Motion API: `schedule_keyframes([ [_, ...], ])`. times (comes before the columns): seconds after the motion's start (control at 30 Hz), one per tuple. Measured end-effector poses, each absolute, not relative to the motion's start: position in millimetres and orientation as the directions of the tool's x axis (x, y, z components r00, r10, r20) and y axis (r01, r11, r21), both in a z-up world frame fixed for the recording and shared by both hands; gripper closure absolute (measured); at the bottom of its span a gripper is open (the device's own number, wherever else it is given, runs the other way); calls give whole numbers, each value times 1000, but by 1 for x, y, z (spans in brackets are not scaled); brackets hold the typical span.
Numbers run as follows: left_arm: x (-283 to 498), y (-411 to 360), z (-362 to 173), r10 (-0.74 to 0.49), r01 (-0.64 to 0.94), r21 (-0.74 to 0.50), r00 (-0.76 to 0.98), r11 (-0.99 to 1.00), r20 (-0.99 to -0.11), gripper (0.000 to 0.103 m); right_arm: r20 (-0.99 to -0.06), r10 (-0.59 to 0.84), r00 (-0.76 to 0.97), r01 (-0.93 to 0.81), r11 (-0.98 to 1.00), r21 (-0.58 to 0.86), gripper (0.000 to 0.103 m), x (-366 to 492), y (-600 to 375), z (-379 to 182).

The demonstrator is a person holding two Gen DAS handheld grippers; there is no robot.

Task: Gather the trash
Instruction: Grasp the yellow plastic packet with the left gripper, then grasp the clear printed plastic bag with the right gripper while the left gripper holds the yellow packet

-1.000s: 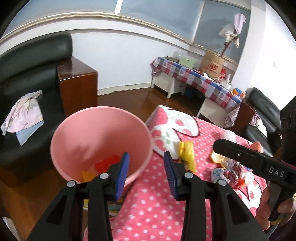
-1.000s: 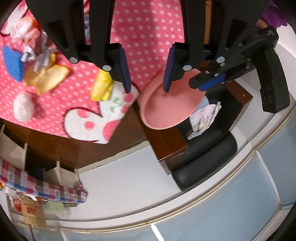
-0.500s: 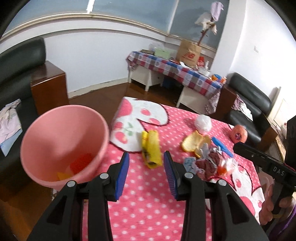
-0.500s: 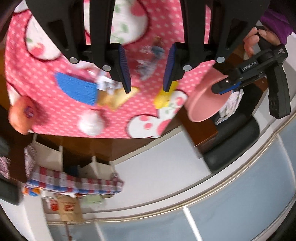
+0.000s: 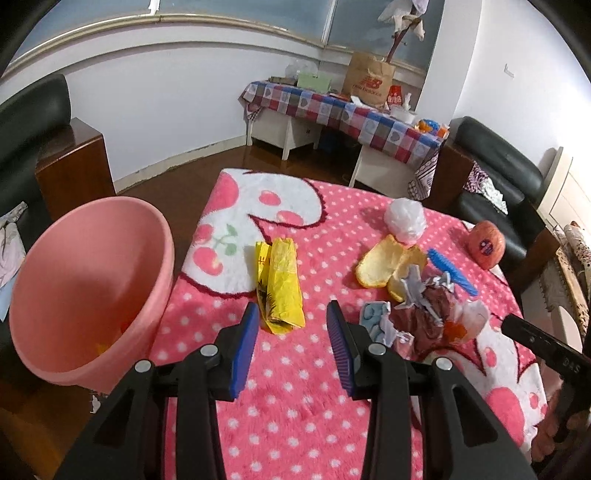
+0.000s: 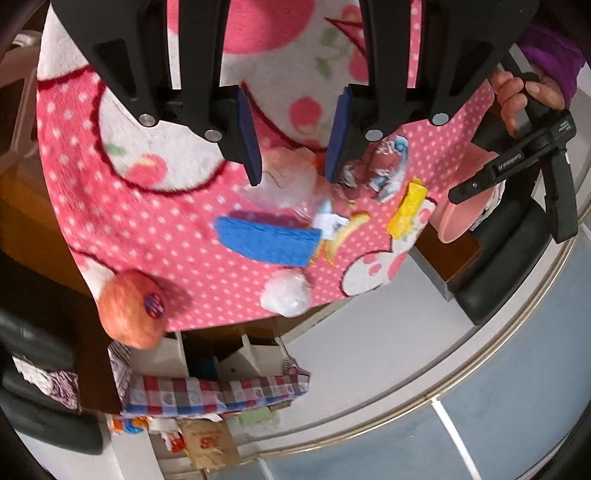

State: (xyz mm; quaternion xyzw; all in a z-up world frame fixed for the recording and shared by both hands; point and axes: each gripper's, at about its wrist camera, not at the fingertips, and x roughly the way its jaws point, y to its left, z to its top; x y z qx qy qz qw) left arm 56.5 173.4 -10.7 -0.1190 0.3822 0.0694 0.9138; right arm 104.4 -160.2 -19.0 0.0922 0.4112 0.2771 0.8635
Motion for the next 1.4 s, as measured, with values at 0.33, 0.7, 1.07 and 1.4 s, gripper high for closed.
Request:
schedule_keyframes([
  [0.33,93,172,-35,76,-243,-112,648,964,-758,68,-683,558,471,-377,828,416,67,108,-164,-31],
  [0.7,94,180,-47,66,-264,-134,631,955,-773,96,-707,560,433,-371,825,427,66,118,-156,-40],
  [1.07,63,178,-21,41,-235,-171,690,957,-722,98,-687,601,410,-341,799,495,55,134,-152,-40],
  [1.4,39,176,-4,48,-245,-184,713,952,-699,98,-696,584,418,-312,812,494,66,134,-145,-47],
])
